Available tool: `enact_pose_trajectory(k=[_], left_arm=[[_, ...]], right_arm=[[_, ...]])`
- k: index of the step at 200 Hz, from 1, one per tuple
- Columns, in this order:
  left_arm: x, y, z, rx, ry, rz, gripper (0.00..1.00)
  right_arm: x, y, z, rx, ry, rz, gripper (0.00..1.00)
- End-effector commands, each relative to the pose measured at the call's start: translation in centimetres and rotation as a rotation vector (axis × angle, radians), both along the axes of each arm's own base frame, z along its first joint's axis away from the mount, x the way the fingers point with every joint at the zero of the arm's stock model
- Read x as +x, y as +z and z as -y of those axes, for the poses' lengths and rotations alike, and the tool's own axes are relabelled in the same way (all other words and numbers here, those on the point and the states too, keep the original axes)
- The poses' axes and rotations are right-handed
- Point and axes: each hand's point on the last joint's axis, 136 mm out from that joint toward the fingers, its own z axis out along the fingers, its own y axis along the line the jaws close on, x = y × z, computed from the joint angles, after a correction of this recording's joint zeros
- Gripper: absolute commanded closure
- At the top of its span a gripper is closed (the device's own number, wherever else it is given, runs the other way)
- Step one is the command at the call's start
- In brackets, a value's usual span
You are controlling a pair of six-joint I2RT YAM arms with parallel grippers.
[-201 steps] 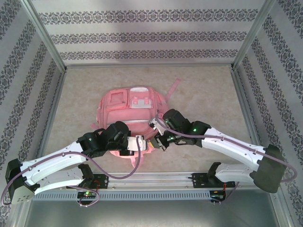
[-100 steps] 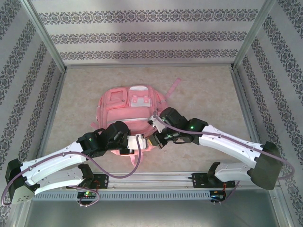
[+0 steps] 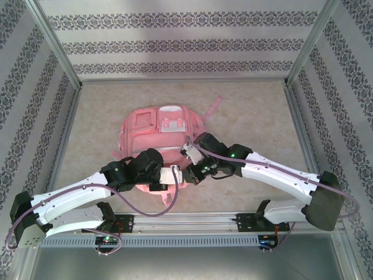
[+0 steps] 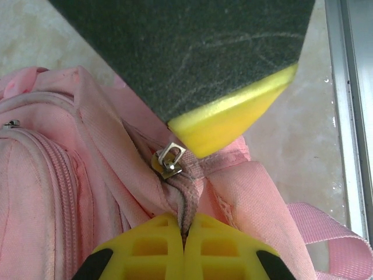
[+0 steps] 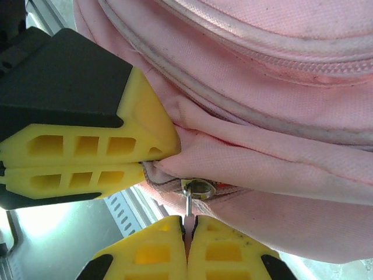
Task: Pack the student bag
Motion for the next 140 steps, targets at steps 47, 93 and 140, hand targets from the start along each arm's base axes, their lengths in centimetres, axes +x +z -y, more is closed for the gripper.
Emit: enact_pose_trajectory(k=[47, 93, 140], left_arm=[[-0.2, 3.0, 1.6, -0.112, -0.034, 0.026, 1.0], [-0.2, 3.3, 1.5, -0.119, -0.03, 0.03, 1.0], [-0.7, 5.1, -0.5, -0.132, -0.005, 0.085, 1.0]], right_arm=[[-2.3, 6.6, -4.0, 0.304, 0.129, -0.057, 1.0], [-2.3, 4.7, -3.6, 0.239, 0.133, -0.084, 1.0], [6.7, -4.5, 9.0, -0.349, -0.368, 0.071, 1.0]])
